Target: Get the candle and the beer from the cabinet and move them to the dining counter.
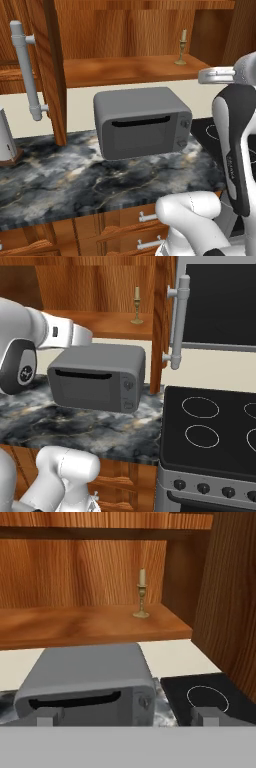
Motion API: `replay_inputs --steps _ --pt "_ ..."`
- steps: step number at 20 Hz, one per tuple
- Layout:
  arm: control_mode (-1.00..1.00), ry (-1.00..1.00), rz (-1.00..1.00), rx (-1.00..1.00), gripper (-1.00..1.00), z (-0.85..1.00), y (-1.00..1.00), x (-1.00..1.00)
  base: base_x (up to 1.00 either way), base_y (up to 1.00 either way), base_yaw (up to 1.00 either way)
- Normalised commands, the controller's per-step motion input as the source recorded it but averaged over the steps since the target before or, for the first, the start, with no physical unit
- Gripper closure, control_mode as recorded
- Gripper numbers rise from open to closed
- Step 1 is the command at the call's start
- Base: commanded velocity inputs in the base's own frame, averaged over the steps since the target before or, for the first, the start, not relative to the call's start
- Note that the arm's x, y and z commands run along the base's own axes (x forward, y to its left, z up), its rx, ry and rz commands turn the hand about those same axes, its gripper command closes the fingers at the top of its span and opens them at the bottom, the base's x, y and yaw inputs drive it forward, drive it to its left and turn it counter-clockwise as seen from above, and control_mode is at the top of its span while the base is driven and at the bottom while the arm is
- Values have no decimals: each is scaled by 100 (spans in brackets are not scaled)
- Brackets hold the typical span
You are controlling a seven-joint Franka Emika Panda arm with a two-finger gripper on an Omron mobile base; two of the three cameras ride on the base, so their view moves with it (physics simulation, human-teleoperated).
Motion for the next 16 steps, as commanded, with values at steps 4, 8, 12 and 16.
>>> replay_inputs --steps 4,8,12,16 --pt "-100 -9 -1 -3 -100 27 0 5 0 0 0" --pt "-100 0 -1 0 -100 28 0 19 0 0 0" --pt "-100 0 -3 0 -100 15 0 21 0 0 0" --pt "-100 -2 -3 0 -100 5 0 19 0 0 0"
